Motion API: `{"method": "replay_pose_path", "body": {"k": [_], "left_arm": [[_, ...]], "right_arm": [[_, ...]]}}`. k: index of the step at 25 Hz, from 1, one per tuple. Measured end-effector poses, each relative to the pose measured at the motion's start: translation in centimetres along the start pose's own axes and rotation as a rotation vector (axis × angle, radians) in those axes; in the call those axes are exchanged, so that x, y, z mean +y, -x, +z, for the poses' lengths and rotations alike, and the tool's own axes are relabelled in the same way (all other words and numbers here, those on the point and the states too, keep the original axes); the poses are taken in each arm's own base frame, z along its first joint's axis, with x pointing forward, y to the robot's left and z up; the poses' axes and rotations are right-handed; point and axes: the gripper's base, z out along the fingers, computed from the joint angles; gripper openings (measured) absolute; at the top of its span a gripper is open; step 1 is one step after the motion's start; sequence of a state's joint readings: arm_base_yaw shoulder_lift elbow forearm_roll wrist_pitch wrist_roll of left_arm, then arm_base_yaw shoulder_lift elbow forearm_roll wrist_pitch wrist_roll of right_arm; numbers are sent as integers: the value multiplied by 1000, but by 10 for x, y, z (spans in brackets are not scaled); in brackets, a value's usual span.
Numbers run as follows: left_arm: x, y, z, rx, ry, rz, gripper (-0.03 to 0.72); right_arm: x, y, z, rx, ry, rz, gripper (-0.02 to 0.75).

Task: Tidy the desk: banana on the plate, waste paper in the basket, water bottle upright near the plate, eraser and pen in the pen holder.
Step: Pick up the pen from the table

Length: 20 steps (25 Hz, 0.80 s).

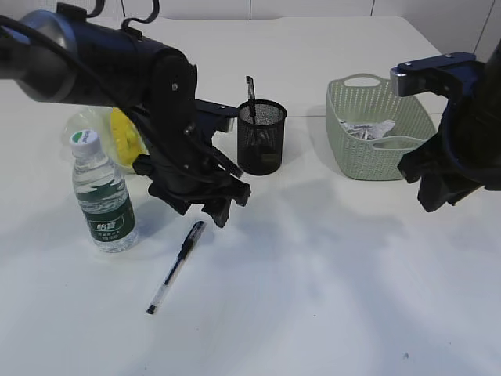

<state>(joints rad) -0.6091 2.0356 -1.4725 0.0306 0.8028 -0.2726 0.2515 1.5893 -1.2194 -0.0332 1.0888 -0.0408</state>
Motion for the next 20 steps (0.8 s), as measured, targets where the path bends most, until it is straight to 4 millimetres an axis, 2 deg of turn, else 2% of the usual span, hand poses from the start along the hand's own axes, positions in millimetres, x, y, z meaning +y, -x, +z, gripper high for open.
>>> {"method": "replay_pose_path", "body": {"k": [9,20], "left_arm": [[4,2,27,39,60,-28,456],[9,-3,48,94,80,-50,456]], "right_arm": [[0,0,0,0,0,0,230],[0,0,0,0,0,0,230]]}}
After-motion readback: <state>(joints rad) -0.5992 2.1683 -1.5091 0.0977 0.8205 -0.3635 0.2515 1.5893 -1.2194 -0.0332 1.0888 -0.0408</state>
